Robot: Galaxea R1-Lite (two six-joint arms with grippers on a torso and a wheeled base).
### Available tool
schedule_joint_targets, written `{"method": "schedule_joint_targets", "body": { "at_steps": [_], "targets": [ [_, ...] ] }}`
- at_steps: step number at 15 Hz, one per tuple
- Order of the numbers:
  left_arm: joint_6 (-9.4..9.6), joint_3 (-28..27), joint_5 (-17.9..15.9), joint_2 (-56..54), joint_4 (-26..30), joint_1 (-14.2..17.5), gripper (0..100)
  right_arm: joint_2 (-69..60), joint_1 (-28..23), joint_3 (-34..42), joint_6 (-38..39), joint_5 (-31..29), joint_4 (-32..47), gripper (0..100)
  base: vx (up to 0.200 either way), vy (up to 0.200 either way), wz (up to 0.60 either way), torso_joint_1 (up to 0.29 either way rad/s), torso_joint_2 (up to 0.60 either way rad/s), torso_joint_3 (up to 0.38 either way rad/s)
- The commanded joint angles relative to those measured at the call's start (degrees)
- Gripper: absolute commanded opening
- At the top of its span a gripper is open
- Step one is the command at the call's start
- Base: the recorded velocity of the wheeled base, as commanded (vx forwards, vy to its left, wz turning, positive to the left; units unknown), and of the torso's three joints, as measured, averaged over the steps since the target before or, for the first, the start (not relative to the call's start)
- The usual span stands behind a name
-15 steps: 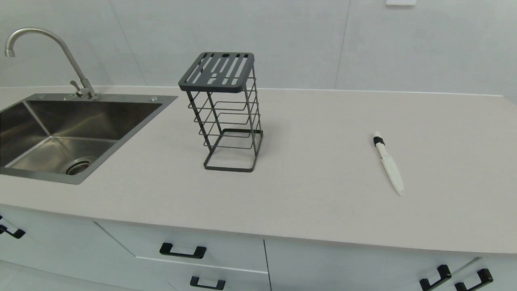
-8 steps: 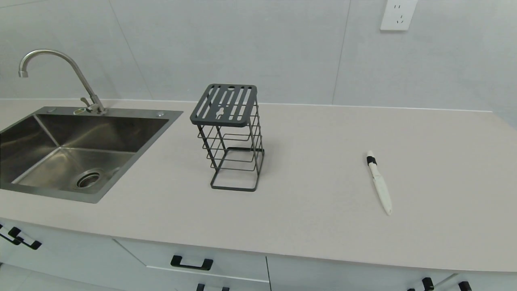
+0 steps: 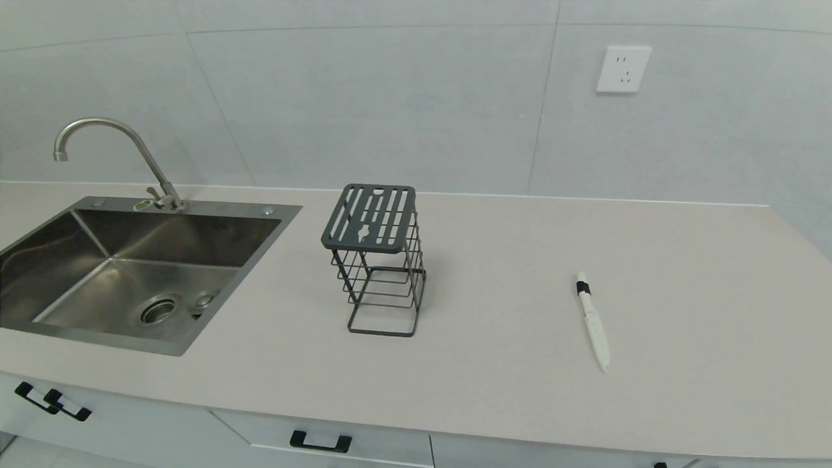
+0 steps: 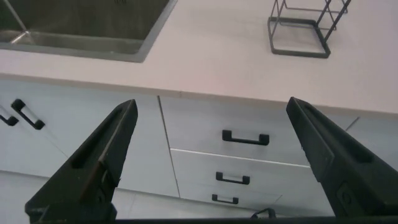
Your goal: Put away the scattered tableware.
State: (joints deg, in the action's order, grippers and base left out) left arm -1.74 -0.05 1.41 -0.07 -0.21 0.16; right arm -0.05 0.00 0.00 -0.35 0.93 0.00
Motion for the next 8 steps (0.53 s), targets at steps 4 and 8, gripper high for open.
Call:
{"method": "schedule_joint_targets", "body": {
  "at_steps": [4,8],
  "targets": [
    [-0.28,0.0,0.1,0.1,0.0,0.0,100,0.0,0.0,0.0,0.0,0.0,0.0,100,0.000,0.000,0.00,0.018,-0.06,-0.016],
    [-0.28,0.0,0.1,0.1,0.0,0.0,100,0.0,0.0,0.0,-0.1,0.0,0.0,100,0.000,0.000,0.00,0.000,0.00,0.000]
  ]
}}
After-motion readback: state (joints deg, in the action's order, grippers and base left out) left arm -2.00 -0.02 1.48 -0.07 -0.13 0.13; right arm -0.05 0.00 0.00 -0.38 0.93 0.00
